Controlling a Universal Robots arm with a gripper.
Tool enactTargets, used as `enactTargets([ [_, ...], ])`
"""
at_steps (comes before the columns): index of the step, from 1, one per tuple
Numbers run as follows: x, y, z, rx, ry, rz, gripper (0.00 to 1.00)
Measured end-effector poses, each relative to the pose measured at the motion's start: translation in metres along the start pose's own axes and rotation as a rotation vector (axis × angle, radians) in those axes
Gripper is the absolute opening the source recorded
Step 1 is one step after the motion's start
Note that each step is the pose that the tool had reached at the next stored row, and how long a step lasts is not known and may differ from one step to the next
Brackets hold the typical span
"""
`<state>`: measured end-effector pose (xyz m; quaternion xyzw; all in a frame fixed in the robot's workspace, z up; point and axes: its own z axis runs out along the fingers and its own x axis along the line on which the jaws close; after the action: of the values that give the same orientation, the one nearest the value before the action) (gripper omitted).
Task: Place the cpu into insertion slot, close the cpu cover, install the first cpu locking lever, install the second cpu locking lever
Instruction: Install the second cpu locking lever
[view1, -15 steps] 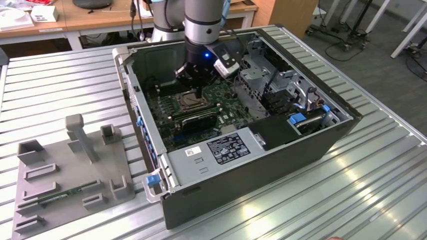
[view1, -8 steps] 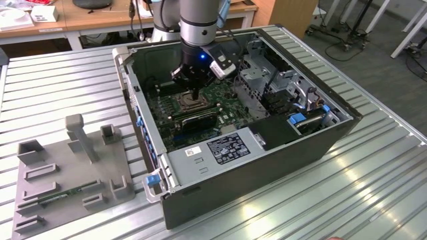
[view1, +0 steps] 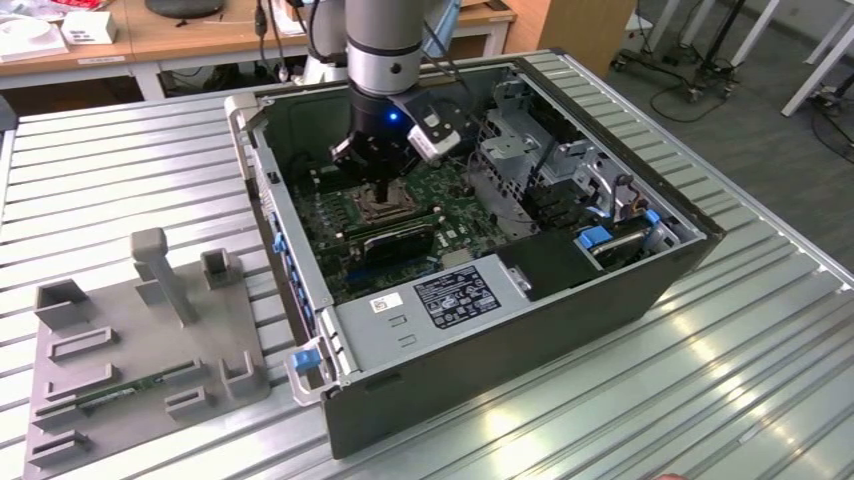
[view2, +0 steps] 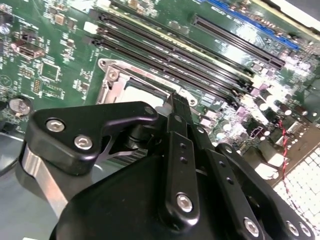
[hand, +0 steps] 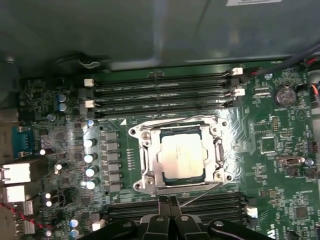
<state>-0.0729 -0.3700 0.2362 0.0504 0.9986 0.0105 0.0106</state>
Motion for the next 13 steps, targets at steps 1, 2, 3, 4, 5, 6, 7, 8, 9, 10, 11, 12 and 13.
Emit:
enactTargets([
  [1,0.0006,-0.0002,0.0,0.0,0.0,0.0,0.11],
  [2,0.0008,-0.0004,0.0,0.0001,0.0,0.0,0.11],
  [3,0.0008,-0.0011,-0.0001,0.0001,0.0001,0.0,0.11],
  [4,0.0008,-0.002,-0.0001,0.0,0.0001,0.0,0.11],
  [5,0.0007,-0.0032,-0.0001,0.0,0.0,0.0,0.11],
  [6,0.0006,-0.0044,-0.0001,0.0,0.0,0.0,0.11],
  [7,0.0005,-0.0057,-0.0001,0.0001,0.0,0.0,0.11],
  [8,0.0004,-0.0068,-0.0001,-0.0001,0.0,0.0,0.11],
  [9,0.0004,-0.0073,-0.0002,-0.0001,0.0,0.0,0.11],
  [10,0.0007,-0.0076,-0.0002,0.0001,-0.0001,0.0,0.11],
  [11,0.0011,-0.0076,-0.0002,0.0001,-0.0002,0.0,0.11],
  [12,0.0015,-0.0077,-0.0002,0.0,-0.0003,0.0,0.11],
  [13,0.002,-0.0078,-0.0001,-0.0002,-0.0006,0.0,0.11],
])
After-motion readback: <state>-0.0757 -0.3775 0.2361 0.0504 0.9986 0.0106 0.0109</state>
